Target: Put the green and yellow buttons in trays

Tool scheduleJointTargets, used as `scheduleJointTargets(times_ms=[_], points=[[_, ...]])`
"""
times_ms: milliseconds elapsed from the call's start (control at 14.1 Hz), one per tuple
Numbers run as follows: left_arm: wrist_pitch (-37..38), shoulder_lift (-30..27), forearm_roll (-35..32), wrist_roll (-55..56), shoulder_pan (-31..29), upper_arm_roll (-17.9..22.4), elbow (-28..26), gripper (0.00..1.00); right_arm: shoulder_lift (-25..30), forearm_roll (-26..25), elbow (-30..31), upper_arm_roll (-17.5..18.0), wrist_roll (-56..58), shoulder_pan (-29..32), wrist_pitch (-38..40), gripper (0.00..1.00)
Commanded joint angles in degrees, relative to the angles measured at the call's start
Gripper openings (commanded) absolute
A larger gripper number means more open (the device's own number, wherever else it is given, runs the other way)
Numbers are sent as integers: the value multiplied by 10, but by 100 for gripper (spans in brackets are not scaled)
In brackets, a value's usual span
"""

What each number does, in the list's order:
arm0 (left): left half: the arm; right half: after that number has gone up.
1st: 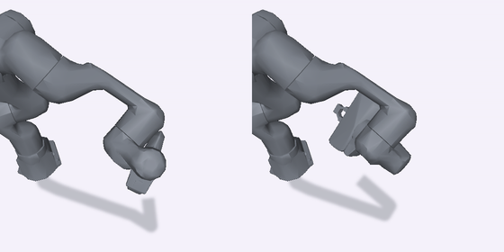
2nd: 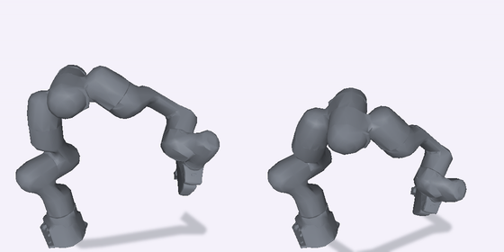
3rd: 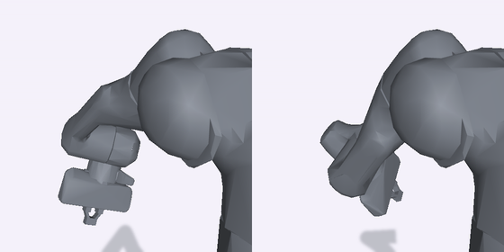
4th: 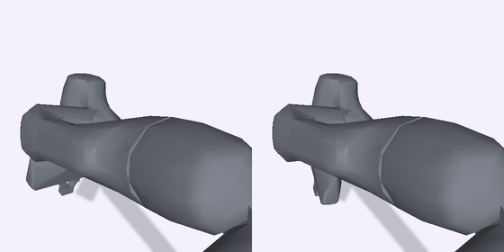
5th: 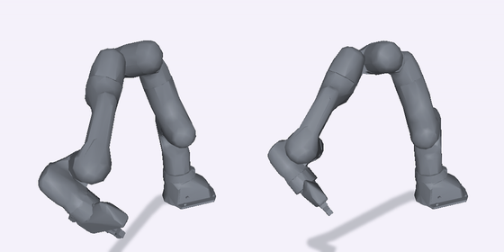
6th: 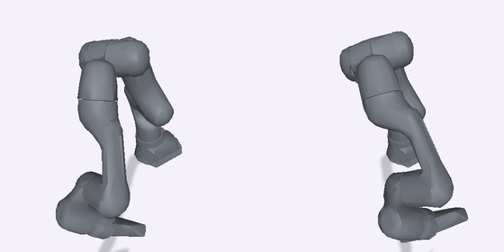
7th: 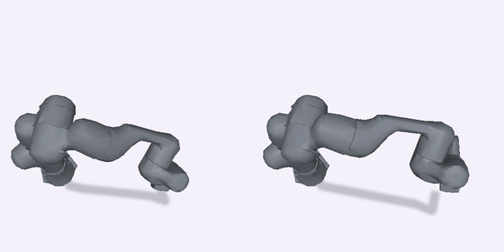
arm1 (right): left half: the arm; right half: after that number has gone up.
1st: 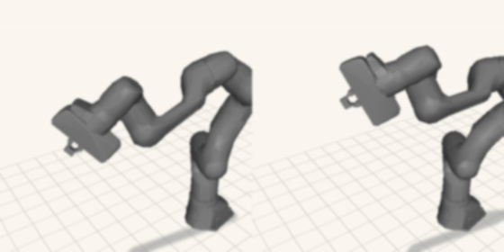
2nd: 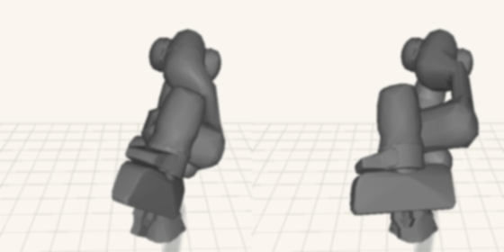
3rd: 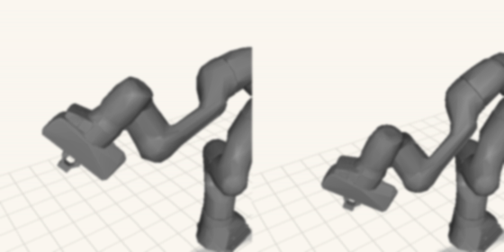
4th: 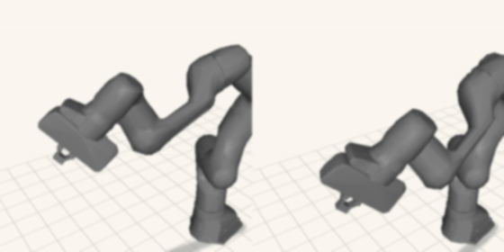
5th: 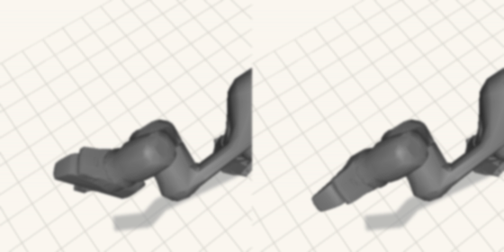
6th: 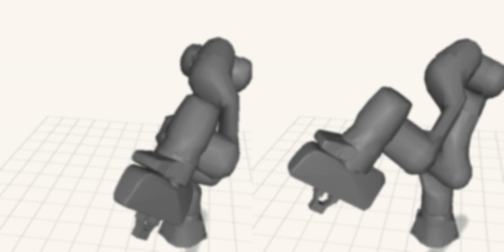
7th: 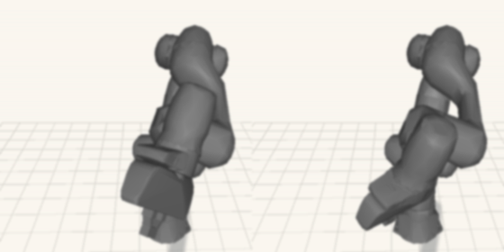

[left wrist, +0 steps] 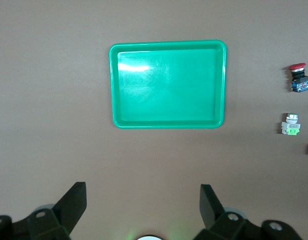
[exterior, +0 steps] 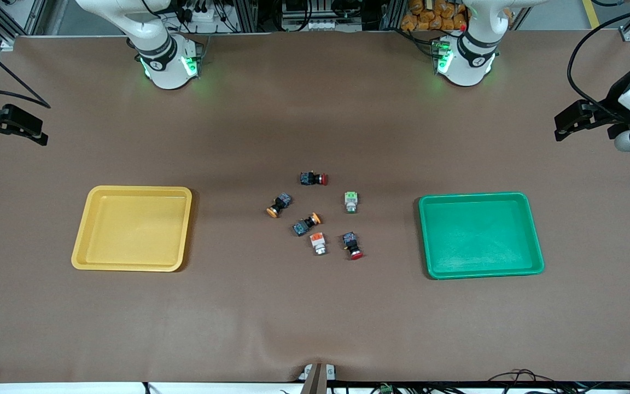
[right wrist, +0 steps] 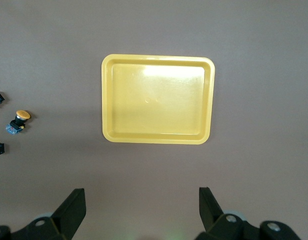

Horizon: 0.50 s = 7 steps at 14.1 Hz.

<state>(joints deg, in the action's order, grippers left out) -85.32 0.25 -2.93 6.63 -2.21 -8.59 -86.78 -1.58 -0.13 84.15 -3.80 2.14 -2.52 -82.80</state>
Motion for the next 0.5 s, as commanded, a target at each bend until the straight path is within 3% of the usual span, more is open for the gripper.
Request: scheduleJointTargets(times_ms=[0, 426], points=[[11, 10, 3, -4, -5, -3, 18, 100, 7, -12, 0, 12, -13, 4, 4, 100], [10, 11, 3, -4, -7, -3, 18, 100, 7, -11, 0, 11, -12, 5, 5, 100]])
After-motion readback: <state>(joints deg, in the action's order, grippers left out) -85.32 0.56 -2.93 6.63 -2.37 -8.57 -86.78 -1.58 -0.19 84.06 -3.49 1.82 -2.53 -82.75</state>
